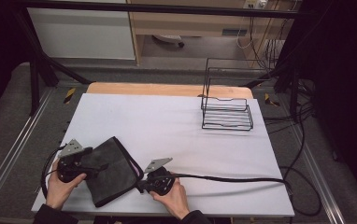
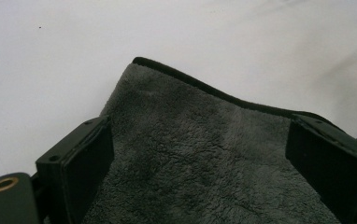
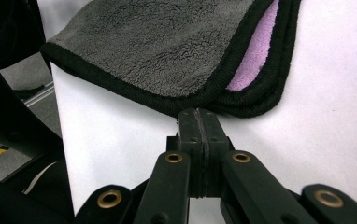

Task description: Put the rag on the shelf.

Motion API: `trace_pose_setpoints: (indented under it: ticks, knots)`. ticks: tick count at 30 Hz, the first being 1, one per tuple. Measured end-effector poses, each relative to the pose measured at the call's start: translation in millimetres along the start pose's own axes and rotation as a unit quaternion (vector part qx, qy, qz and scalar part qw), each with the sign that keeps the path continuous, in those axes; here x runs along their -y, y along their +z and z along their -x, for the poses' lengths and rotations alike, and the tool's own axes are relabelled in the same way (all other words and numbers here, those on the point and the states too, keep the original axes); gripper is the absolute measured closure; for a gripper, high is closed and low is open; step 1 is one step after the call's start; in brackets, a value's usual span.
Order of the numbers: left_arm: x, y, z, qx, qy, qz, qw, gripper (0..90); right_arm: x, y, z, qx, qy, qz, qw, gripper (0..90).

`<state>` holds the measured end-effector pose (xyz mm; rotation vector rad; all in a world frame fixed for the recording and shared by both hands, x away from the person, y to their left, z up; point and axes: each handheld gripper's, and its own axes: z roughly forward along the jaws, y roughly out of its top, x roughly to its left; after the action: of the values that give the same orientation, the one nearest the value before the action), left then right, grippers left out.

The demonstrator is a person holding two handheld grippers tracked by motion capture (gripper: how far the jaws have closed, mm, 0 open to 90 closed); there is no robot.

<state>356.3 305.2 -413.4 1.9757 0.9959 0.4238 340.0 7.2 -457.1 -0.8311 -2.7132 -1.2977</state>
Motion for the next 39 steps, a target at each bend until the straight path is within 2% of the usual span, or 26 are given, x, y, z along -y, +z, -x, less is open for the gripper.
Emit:
trace_pose_setpoints:
  ticks: [9,13,15,17,18,19,20,21,23,25,28,32,33,34,39]
  knots:
    - [0.3,-1.1,-1.0,-0.001,-0.003,0.003,1.0000,8.0,-4.7,-6.6,0.7,0.010,-0.004,0.006,0.9999,90.0]
    - [0.1,-1.2,-0.7,0.000,-0.004,0.003,1.0000,8.0,-6.6,-11.5,3.1,0.034,-0.014,-0.002,0.9993,90.0]
    - [0.1,-1.1,-0.6,0.000,-0.004,0.003,1.0000,8.1,-7.1,-14.2,5.6,0.038,-0.013,0.000,0.9992,90.0]
    - [0.1,-0.8,-0.7,-0.001,-0.003,0.002,1.0000,8.0,-7.0,-14.7,4.5,0.026,-0.010,0.011,0.9995,90.0]
    - [0.1,-0.8,-0.8,-0.001,-0.004,0.003,1.0000,8.0,-6.9,-14.3,3.0,0.013,-0.008,0.012,0.9998,90.0]
    - [0.1,-0.8,-0.7,-0.002,-0.004,0.003,1.0000,8.0,-6.4,-13.1,1.7,0.002,-0.003,0.014,0.9999,85.2]
    - [0.1,-0.8,-0.7,-0.002,-0.004,0.003,1.0000,8.1,-5.7,-11.4,0.2,0.001,0.002,0.018,0.9998,76.2]
    - [0.0,-0.8,-0.6,-0.001,-0.004,0.003,1.0000,8.1,-5.7,-11.4,0.2,0.001,0.002,0.018,0.9998,76.2]
    - [-0.2,-0.8,0.1,-0.001,-0.003,0.003,1.0000,8.1,-2.7,-5.8,-1.3,0.007,-0.004,0.018,0.9998,66.6]
    - [-0.3,-0.8,0.1,-0.001,-0.003,0.003,1.0000,8.1,-0.9,-2.8,-1.4,0.004,0.001,0.012,0.9999,65.6]
    - [-0.1,-0.8,-0.5,-0.001,-0.004,0.003,1.0000,8.1,1.2,0.5,-1.9,0.008,-0.003,0.008,0.9999,67.5]
    - [-0.1,-1.2,-0.6,-0.002,-0.004,0.003,1.0000,8.2,0.2,1.9,-5.4,0.012,-0.011,-0.002,0.9999,85.5]
    - [-0.2,-1.4,-0.5,-0.002,-0.004,0.004,1.0000,8.2,0.2,1.9,-5.4,0.012,-0.011,-0.002,0.9999,85.5]
    - [-0.3,-1.7,-0.4,-0.002,-0.003,0.004,1.0000,8.2,-0.3,1.6,-4.4,0.011,-0.005,-0.006,0.9999,89.9]
    - [-0.2,-2.6,-1.0,-0.001,-0.002,0.004,1.0000,8.2,-0.9,-2.4,-3.0,0.021,-0.003,0.004,0.9998,90.0]
